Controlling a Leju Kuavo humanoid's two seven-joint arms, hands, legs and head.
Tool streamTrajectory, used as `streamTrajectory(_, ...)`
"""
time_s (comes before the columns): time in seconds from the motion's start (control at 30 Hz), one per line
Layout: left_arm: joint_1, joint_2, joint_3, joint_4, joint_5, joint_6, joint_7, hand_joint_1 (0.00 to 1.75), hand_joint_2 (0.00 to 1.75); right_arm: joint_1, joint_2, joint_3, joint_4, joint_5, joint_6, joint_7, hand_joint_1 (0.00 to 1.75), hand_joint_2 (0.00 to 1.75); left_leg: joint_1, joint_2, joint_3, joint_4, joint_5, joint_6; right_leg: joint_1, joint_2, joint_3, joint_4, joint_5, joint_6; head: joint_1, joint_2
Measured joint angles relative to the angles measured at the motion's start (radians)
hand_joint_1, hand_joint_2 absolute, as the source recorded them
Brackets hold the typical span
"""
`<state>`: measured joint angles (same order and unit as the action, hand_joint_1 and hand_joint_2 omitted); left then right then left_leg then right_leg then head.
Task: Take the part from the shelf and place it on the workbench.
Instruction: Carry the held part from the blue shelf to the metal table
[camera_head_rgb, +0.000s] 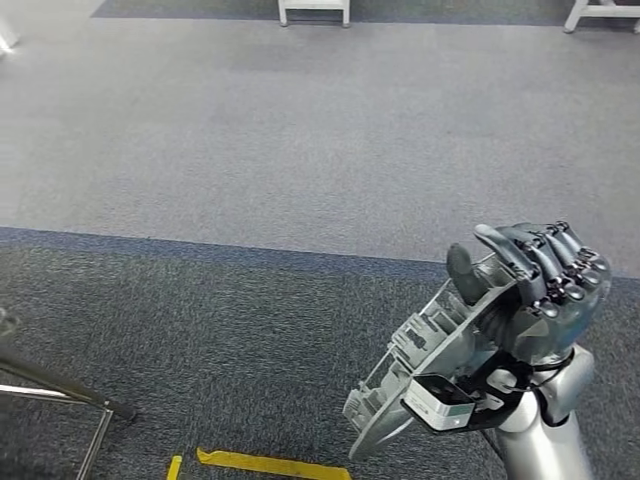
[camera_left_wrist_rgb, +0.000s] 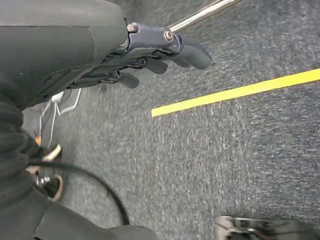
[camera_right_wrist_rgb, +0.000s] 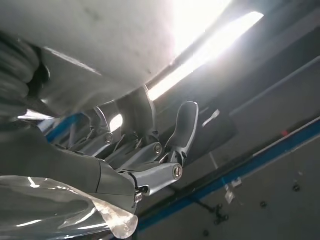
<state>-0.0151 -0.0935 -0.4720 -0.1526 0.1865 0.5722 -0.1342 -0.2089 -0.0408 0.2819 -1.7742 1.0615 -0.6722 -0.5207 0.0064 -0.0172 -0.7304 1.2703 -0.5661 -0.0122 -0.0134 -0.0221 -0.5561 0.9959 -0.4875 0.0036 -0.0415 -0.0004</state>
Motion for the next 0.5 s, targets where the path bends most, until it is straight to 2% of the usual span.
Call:
streamTrajectory(0.03,0.0,0.0,0.001,0.0,0.001,-0.003,0.002,0.0,1.75,-0.004,0.0,0.008,0.007,0.003,0.0,0.004,1.75,1.75,0.002,0.004,-0.013,0.025,-0.001,-0.002,0.001,-0.015,0.002,0.0,-0.002,0.0,0.0,0.0)
streamTrajectory(0.07,0.001,0.0,0.001,0.0,0.001,-0.007,0.008,0.0,1.75,-0.006,0.0,0.014,0.011,0.007,0.0,0.006,1.75,1.75,0.003,0.008,-0.007,0.012,0.017,-0.003,0.001,-0.03,0.004,0.0,-0.005,0.001,0.0,0.0)
streamTrajectory(0.1,0.001,0.0,0.001,0.0,0.0,-0.012,0.015,0.0,1.75,-0.007,0.0,0.018,0.013,0.011,0.0,0.009,1.75,1.75,0.004,0.015,0.017,-0.038,0.05,-0.003,0.001,-0.043,0.007,0.001,-0.008,0.003,0.0,0.0)
streamTrajectory(0.17,0.002,0.0,0.001,0.0,-0.004,-0.02,0.032,0.0,1.75,-0.004,-0.001,0.021,0.013,0.014,0.0,0.006,1.75,1.75,-0.001,0.062,0.083,-0.171,0.108,0.003,0.005,-0.066,0.015,0.002,-0.016,0.012,0.0,0.0)
streamTrajectory(0.2,0.002,0.0,0.001,0.0,-0.006,-0.022,0.038,0.0,1.75,0.001,-0.002,0.02,0.012,0.013,0.0,-0.001,1.75,1.75,-0.005,0.081,0.104,-0.215,0.12,0.009,0.009,-0.077,0.019,0.003,-0.021,0.017,0.0,0.0)
streamTrajectory(0.23,0.003,0.0,0.001,0.0,-0.008,-0.023,0.041,0.0,1.75,0.007,-0.003,0.018,0.011,0.012,0.0,-0.009,1.75,1.75,-0.009,0.094,0.113,-0.237,0.121,0.016,0.012,-0.087,0.021,0.003,-0.024,0.022,0.0,0.0)
streamTrajectory(0.3,0.004,0.0,0.001,0.0,-0.011,-0.023,0.044,0.0,1.75,0.02,-0.004,0.013,0.009,0.009,0.0,-0.023,1.75,1.75,-0.012,0.077,0.112,-0.24,0.117,0.03,0.013,-0.106,0.026,0.002,-0.031,0.031,0.001,0.0)
streamTrajectory(0.33,0.006,0.001,0.001,0.0,-0.012,-0.023,0.044,0.0,1.75,0.023,-0.004,0.012,0.008,0.008,0.0,-0.026,1.75,1.75,-0.011,0.065,0.112,-0.242,0.117,0.036,0.011,-0.096,0.026,0.006,-0.038,0.037,0.001,0.0)
streamTrajectory(0.37,0.006,0.002,0.001,0.0,-0.014,-0.023,0.045,0.0,1.75,0.025,-0.005,0.01,0.007,0.007,0.0,-0.028,1.75,1.75,-0.01,0.054,0.114,-0.244,0.118,0.042,0.008,-0.074,0.019,0.023,-0.052,0.041,0.002,0.0)
streamTrajectory(0.4,0.006,0.002,0.001,0.0,-0.015,-0.023,0.045,0.0,1.75,0.028,-0.006,0.009,0.006,0.006,0.0,-0.028,1.75,1.75,-0.007,0.043,0.115,-0.246,0.119,0.048,0.005,-0.043,0.0,0.063,-0.076,0.045,0.004,0.0)
streamTrajectory(0.43,0.005,0.002,0.001,0.0,-0.016,-0.023,0.045,0.0,1.75,0.033,-0.008,0.007,0.005,0.006,0.0,-0.029,1.75,1.75,-0.007,0.031,0.115,-0.246,0.119,0.053,0.003,-0.01,-0.032,0.126,-0.107,0.047,0.006,0.0)
streamTrajectory(0.47,0.004,0.002,0.001,0.0,-0.016,-0.023,0.045,0.0,1.75,0.038,-0.009,0.006,0.004,0.006,0.0,-0.029,1.75,1.75,-0.007,0.019,0.115,-0.246,0.119,0.057,0.002,0.009,-0.07,0.199,-0.136,0.047,0.007,0.0)
streamTrajectory(0.5,0.003,0.002,0.001,0.0,-0.016,-0.023,0.045,0.0,1.75,0.044,-0.011,0.004,0.004,0.006,0.0,-0.029,1.75,1.75,-0.008,0.004,0.116,-0.245,0.118,0.059,0.002,0.017,-0.108,0.266,-0.157,0.047,0.008,0.0)
